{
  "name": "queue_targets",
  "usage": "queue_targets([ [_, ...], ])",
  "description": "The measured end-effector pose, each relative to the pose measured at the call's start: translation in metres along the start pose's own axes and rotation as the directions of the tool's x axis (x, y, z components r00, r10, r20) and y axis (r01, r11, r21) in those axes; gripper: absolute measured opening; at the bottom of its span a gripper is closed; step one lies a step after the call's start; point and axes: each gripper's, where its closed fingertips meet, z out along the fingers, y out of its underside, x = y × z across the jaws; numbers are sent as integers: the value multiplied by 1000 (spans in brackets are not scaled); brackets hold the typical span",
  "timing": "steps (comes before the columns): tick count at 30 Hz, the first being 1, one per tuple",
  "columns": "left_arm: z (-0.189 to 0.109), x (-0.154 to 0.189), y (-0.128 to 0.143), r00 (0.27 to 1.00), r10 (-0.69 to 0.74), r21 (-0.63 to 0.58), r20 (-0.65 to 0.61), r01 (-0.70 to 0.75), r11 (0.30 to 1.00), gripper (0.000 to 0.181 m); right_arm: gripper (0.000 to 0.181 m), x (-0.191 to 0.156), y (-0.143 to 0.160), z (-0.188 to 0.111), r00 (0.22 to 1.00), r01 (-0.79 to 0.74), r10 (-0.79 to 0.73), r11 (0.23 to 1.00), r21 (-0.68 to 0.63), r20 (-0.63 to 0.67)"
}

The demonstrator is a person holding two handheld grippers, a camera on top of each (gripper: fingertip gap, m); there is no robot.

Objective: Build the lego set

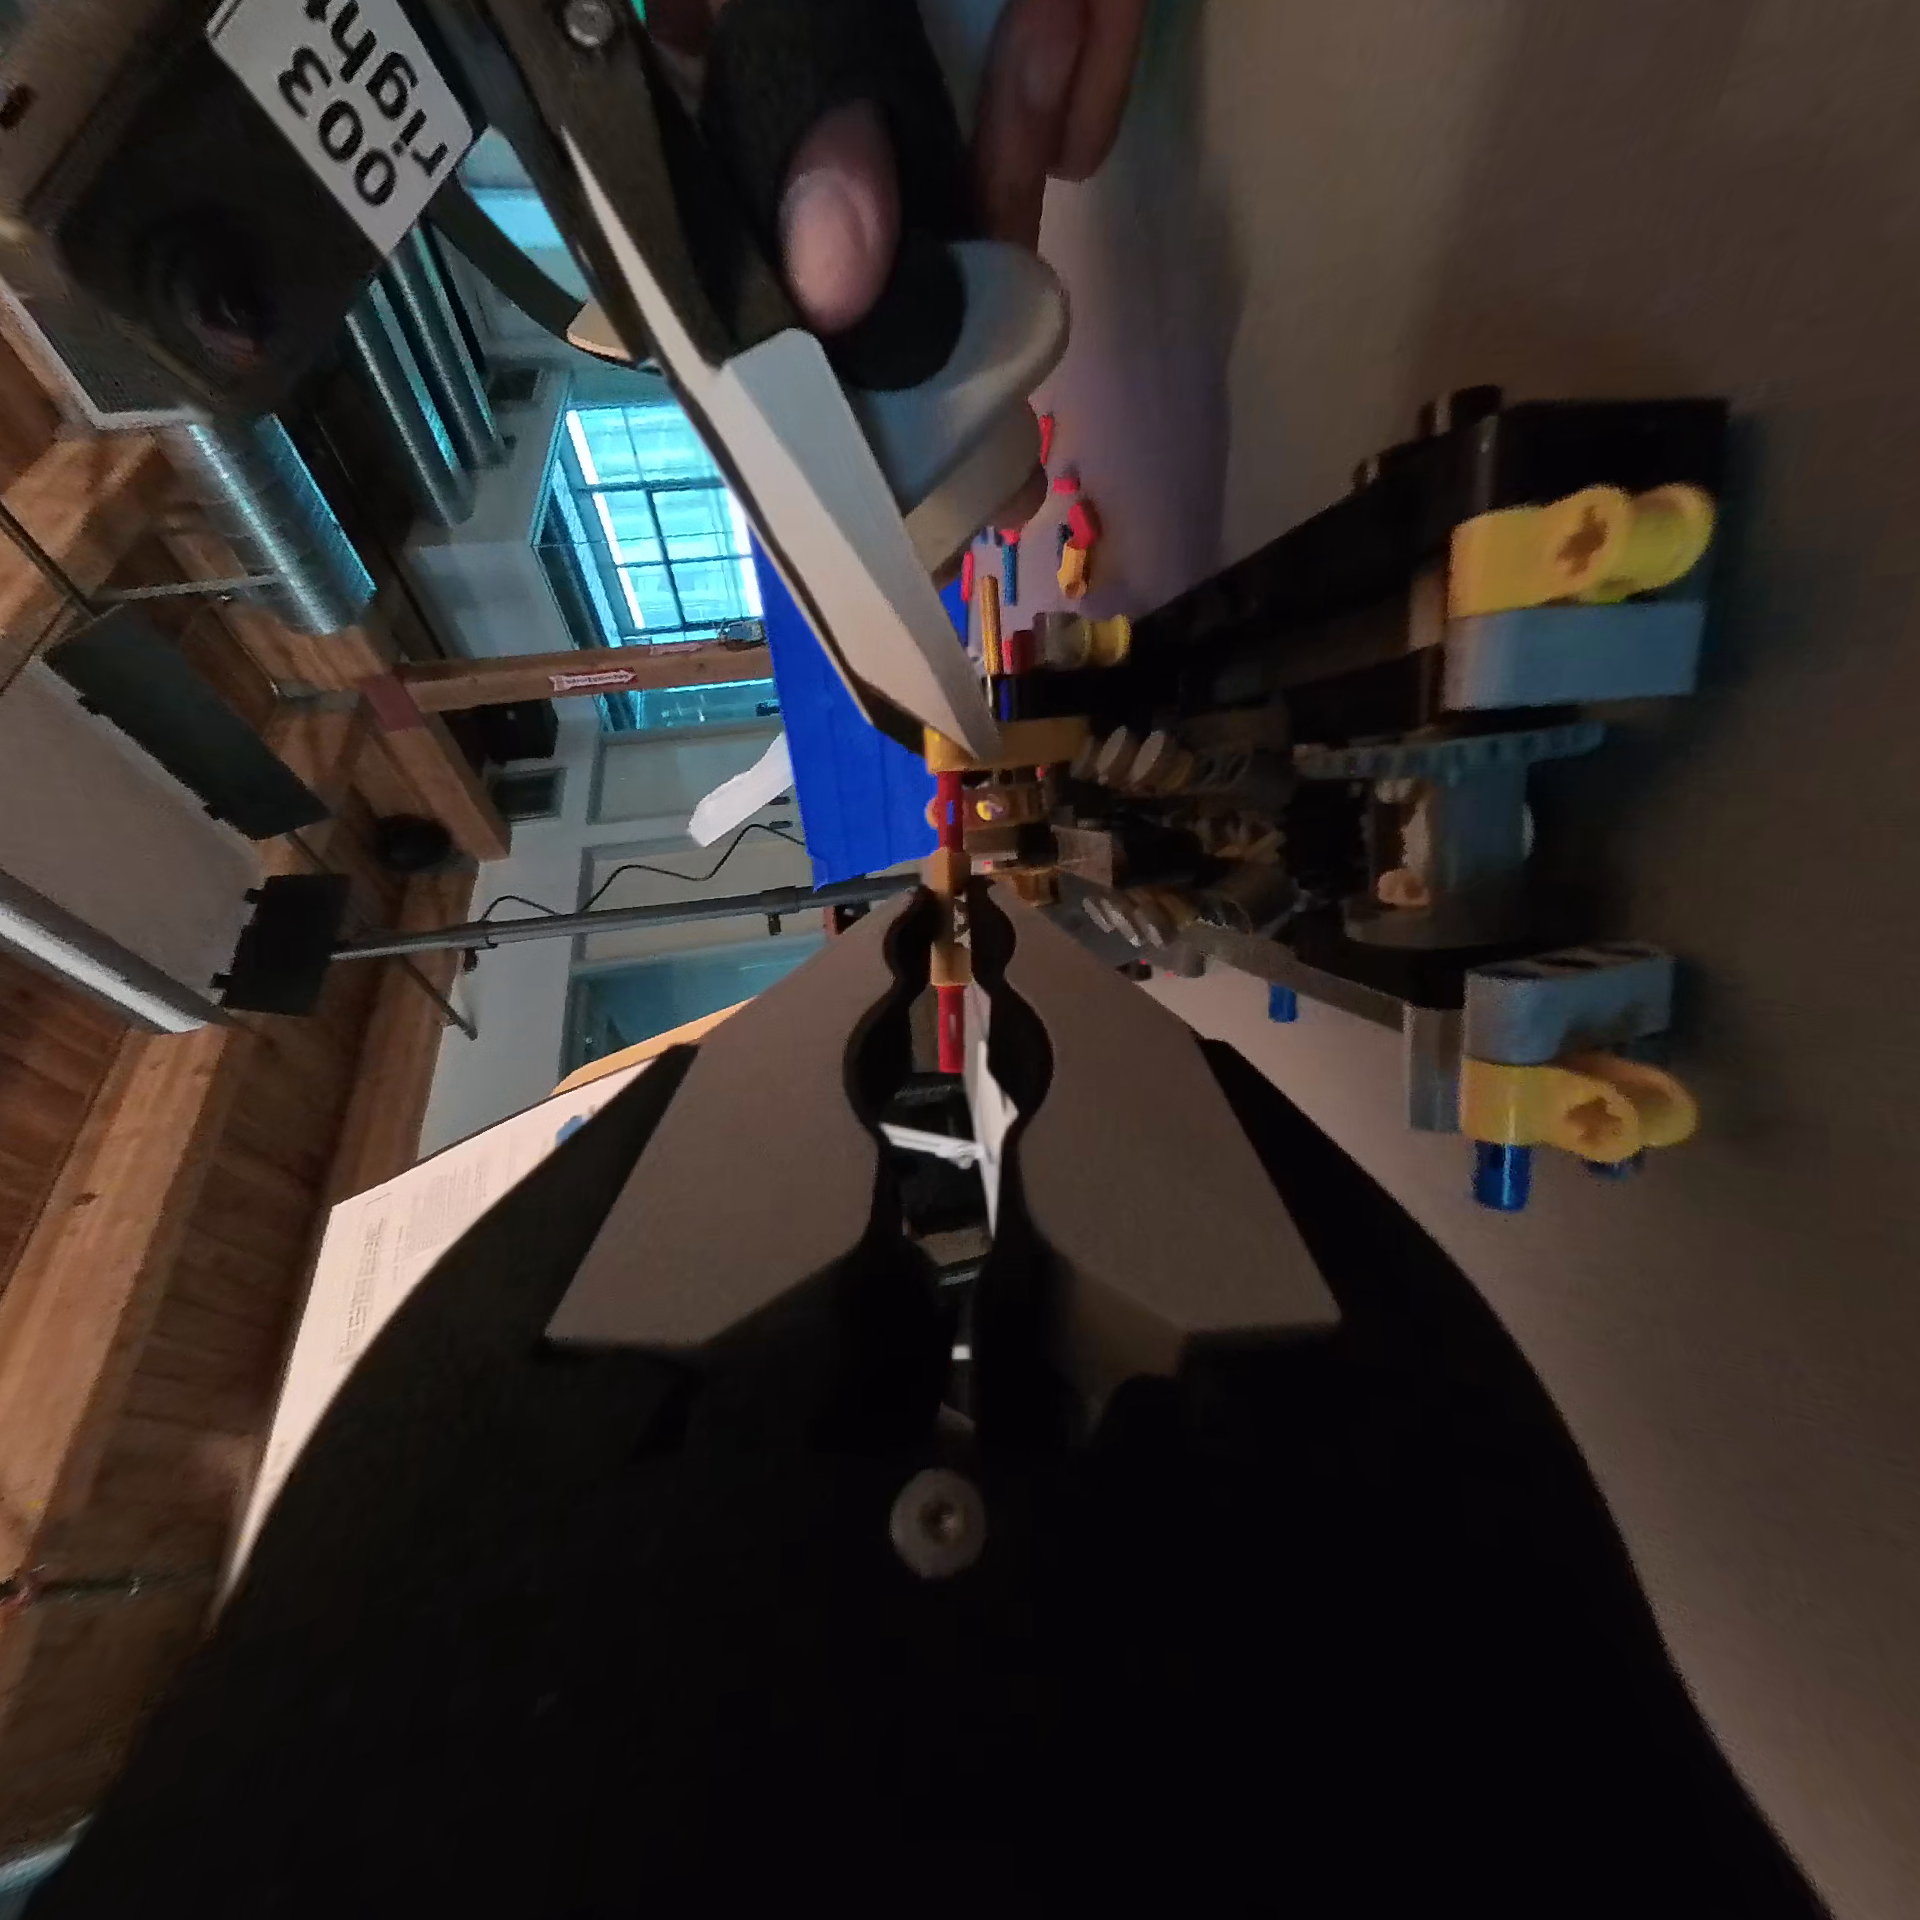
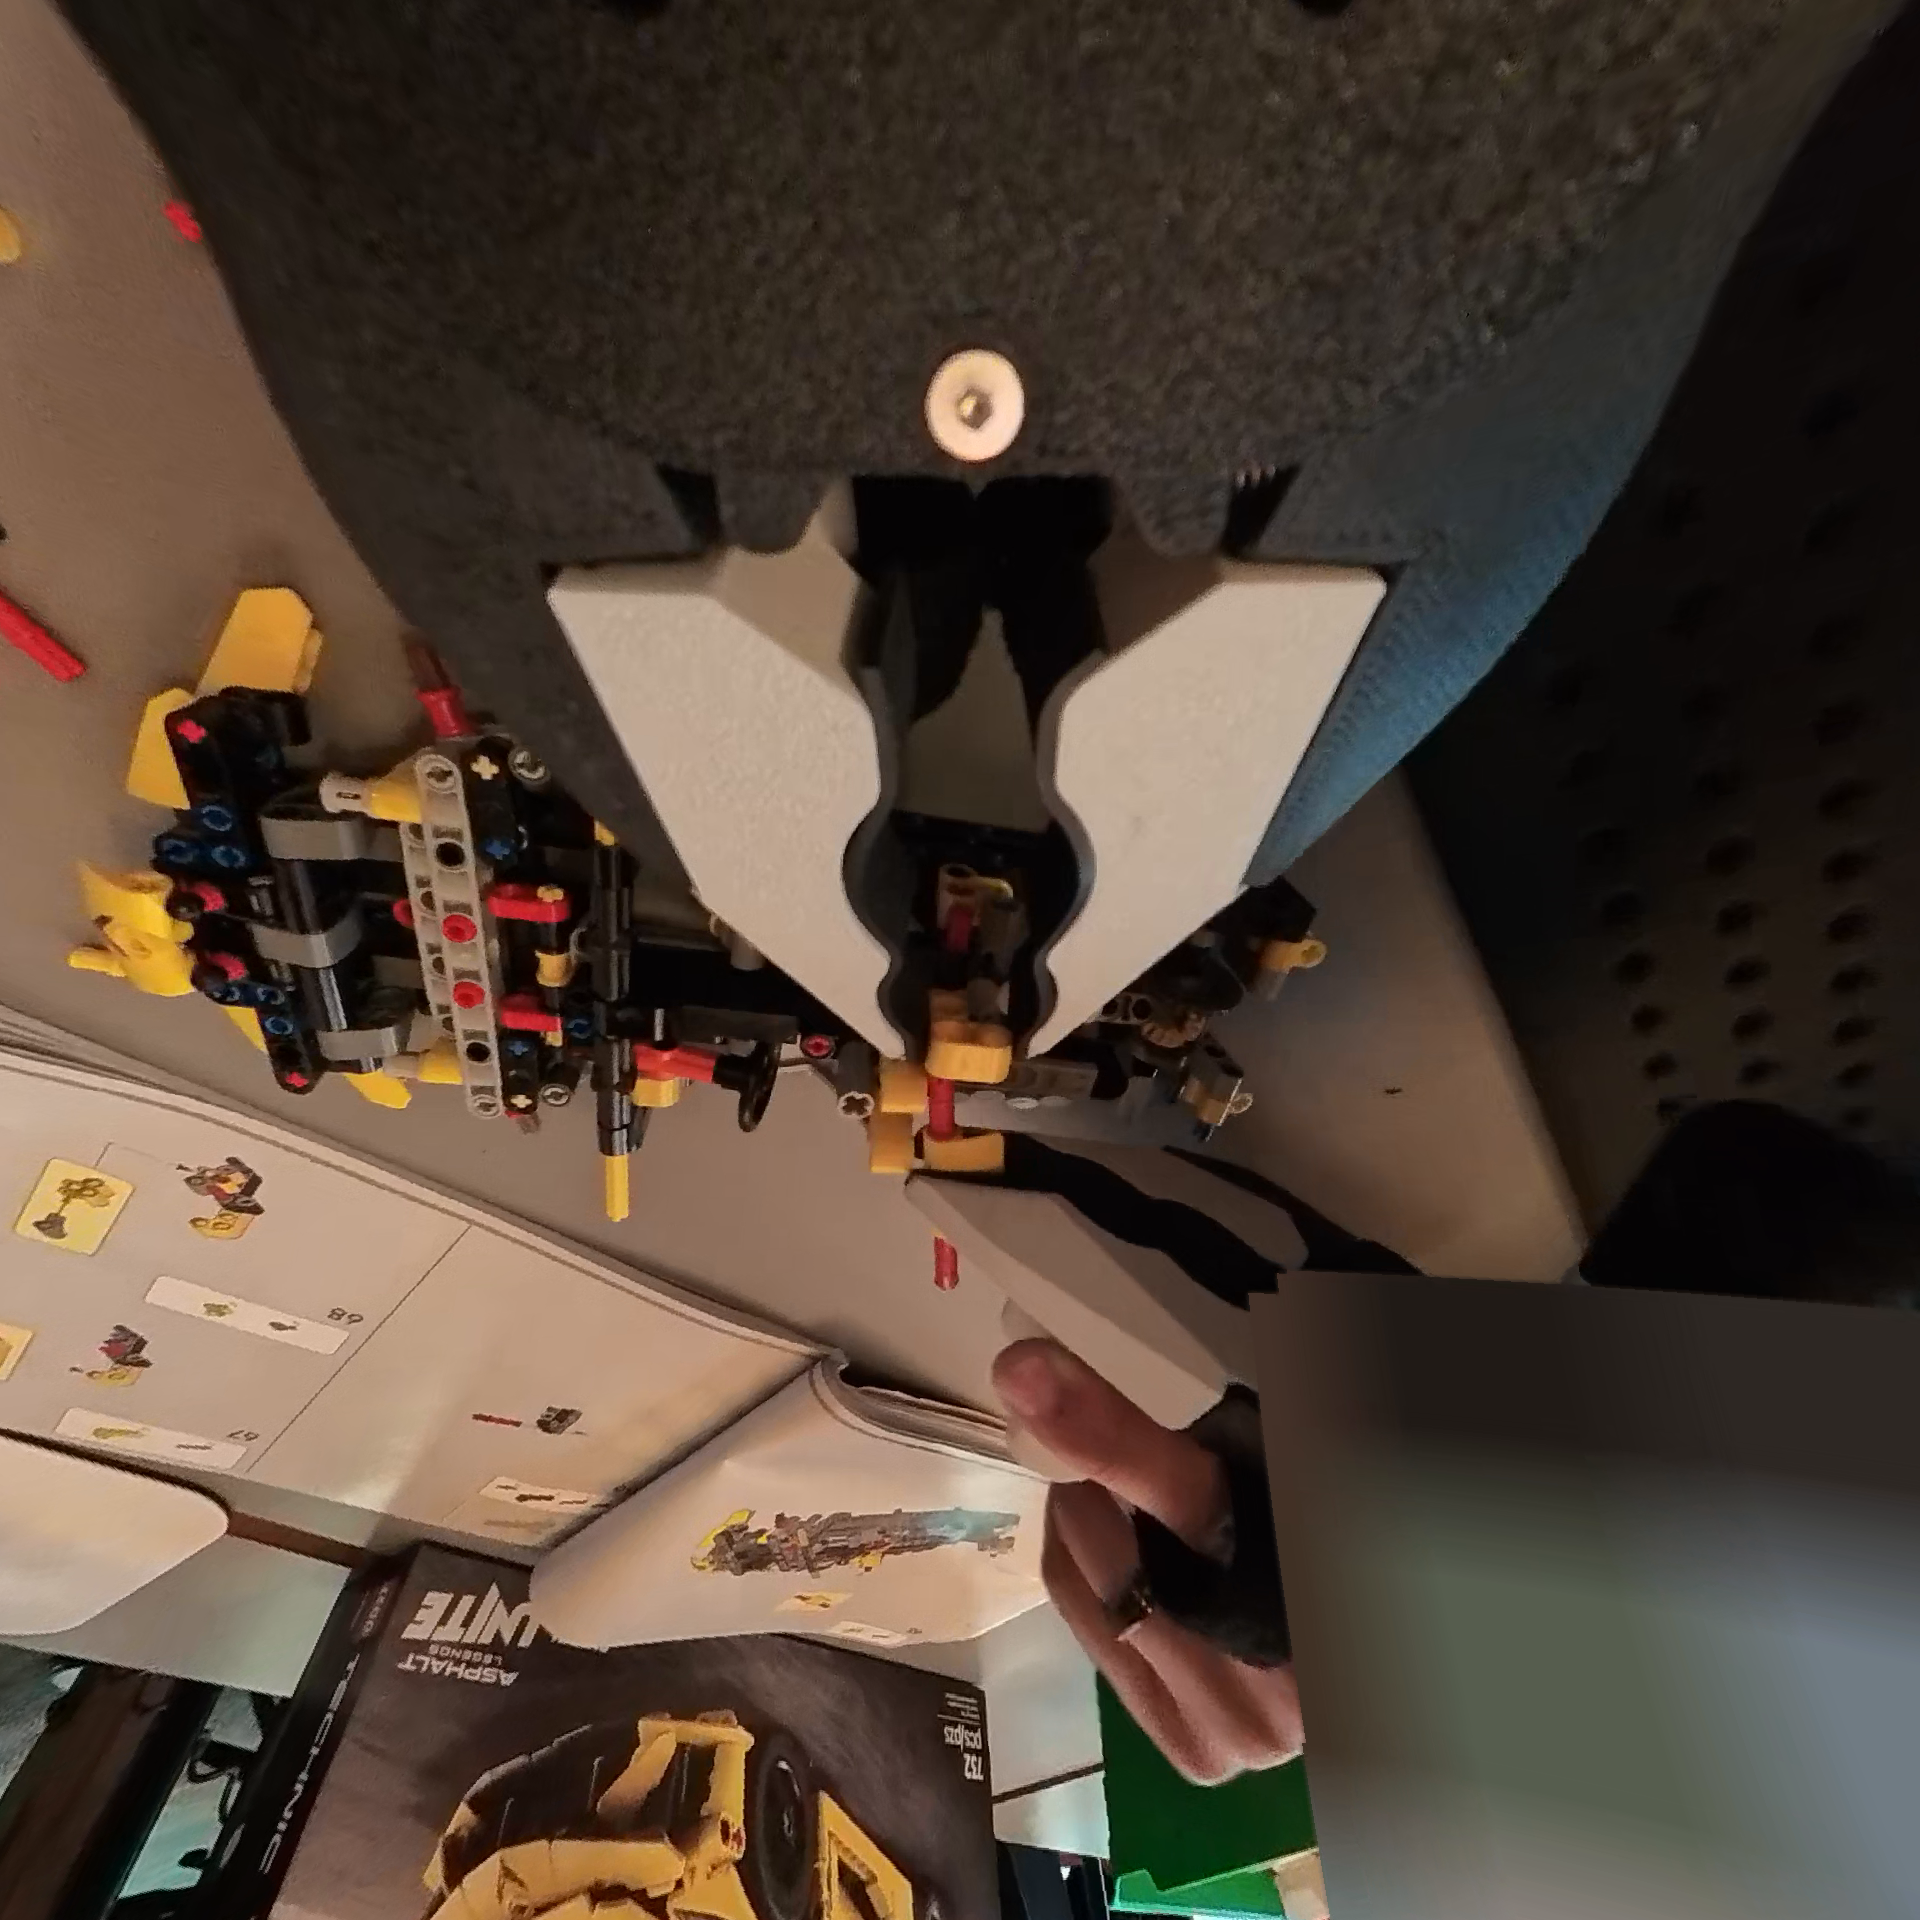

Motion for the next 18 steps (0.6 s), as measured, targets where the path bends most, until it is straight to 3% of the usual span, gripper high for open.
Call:
queue_targets([
  [2,-1,1,-1,999,-38,35,-24,39,999,6,15,-2,0,0,1000,11,-11,1000,3,15],
  [10,-3,1,-1,997,35,128,-62,-27,991,6,15,-4,0,1,999,13,-13,1000,7,33],
  [18,-2,1,-3,1000,-14,61,-18,15,998,6,15,-2,0,0,1000,13,-13,1000,3,20],
])
